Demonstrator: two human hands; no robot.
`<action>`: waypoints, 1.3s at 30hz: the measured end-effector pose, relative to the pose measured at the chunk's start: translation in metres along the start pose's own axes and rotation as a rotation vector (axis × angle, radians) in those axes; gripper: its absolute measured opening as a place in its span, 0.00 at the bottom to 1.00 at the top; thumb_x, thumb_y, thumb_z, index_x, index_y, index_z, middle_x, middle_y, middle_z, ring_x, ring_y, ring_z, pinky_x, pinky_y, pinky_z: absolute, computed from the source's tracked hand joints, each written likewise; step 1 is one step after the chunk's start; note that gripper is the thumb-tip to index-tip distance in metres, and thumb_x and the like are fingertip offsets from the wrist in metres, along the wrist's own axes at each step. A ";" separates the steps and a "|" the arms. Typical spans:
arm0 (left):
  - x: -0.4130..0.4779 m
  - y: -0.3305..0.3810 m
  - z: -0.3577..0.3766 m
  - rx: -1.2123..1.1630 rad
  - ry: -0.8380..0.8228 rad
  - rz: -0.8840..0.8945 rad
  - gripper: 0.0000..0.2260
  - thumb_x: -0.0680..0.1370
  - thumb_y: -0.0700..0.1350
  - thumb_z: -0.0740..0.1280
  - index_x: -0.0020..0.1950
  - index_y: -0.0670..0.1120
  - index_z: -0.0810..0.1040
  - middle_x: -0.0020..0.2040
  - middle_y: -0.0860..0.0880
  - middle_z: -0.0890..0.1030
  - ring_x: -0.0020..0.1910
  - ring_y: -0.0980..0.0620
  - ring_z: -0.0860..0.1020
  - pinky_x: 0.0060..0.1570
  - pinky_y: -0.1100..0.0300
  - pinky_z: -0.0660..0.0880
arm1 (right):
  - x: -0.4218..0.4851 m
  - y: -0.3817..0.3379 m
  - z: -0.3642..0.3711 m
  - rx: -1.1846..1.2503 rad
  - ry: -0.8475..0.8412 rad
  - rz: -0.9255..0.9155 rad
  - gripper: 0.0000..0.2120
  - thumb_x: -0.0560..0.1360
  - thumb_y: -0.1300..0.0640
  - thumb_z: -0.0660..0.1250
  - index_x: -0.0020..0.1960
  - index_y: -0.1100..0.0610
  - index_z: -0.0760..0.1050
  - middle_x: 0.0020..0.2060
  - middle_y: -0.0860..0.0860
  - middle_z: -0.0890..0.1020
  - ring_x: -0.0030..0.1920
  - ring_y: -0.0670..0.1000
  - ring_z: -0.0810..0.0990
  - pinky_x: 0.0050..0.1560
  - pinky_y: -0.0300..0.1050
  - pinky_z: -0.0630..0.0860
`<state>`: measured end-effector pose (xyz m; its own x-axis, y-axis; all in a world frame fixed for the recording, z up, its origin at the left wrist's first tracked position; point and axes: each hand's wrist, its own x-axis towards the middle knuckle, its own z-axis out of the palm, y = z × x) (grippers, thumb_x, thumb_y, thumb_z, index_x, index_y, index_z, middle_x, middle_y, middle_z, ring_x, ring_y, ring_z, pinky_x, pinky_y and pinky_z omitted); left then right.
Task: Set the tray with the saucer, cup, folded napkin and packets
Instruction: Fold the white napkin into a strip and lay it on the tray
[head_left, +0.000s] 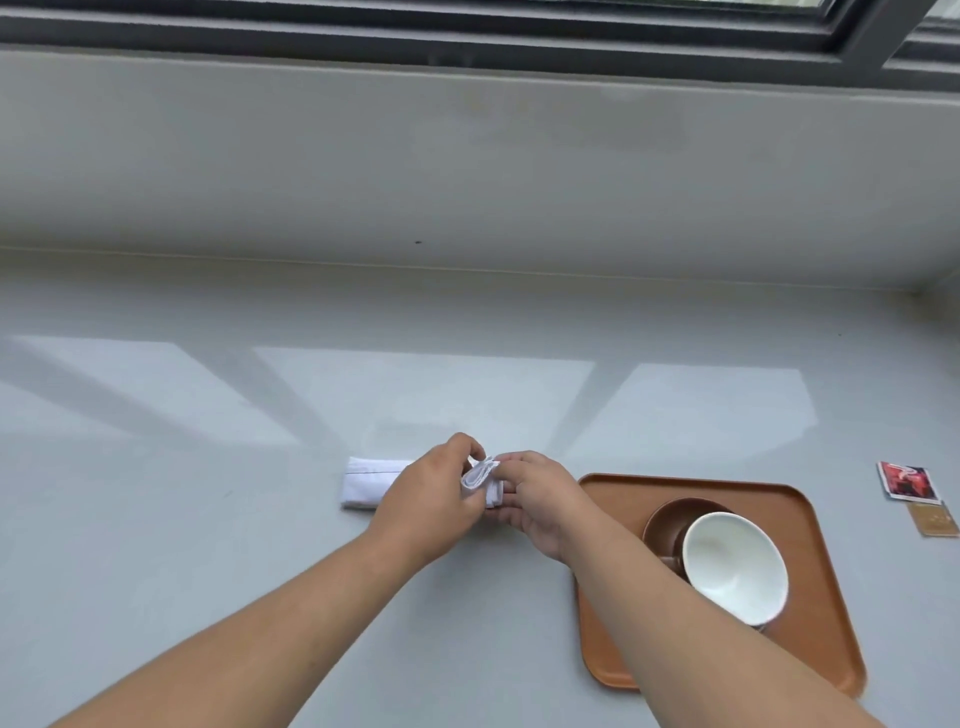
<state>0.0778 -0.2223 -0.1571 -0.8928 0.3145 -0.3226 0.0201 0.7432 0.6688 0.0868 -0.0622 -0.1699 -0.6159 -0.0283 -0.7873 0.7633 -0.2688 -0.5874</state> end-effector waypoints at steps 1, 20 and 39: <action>0.000 -0.001 0.002 -0.021 -0.010 -0.017 0.14 0.73 0.56 0.66 0.57 0.62 0.69 0.47 0.60 0.81 0.43 0.62 0.79 0.37 0.63 0.71 | 0.000 -0.001 0.000 -0.007 -0.022 -0.002 0.12 0.79 0.63 0.64 0.60 0.67 0.76 0.50 0.64 0.87 0.43 0.58 0.87 0.51 0.54 0.83; 0.000 -0.023 -0.042 -0.127 -0.213 -0.143 0.43 0.61 0.65 0.80 0.73 0.62 0.68 0.68 0.63 0.74 0.66 0.60 0.74 0.60 0.61 0.72 | -0.034 -0.052 -0.004 -0.726 -0.038 -0.358 0.21 0.65 0.60 0.61 0.55 0.44 0.76 0.41 0.48 0.77 0.31 0.46 0.72 0.30 0.39 0.69; -0.017 0.091 0.029 -0.607 -0.405 -0.185 0.09 0.77 0.45 0.74 0.57 0.46 0.83 0.54 0.47 0.87 0.51 0.50 0.85 0.45 0.58 0.78 | -0.080 -0.094 -0.091 -0.428 0.098 -0.411 0.15 0.77 0.72 0.69 0.58 0.57 0.76 0.49 0.62 0.82 0.46 0.55 0.81 0.46 0.53 0.76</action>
<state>0.1082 -0.1426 -0.1101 -0.6199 0.4962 -0.6079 -0.4703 0.3852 0.7940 0.0820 0.0528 -0.0688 -0.8719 0.0898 -0.4815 0.4897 0.1731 -0.8545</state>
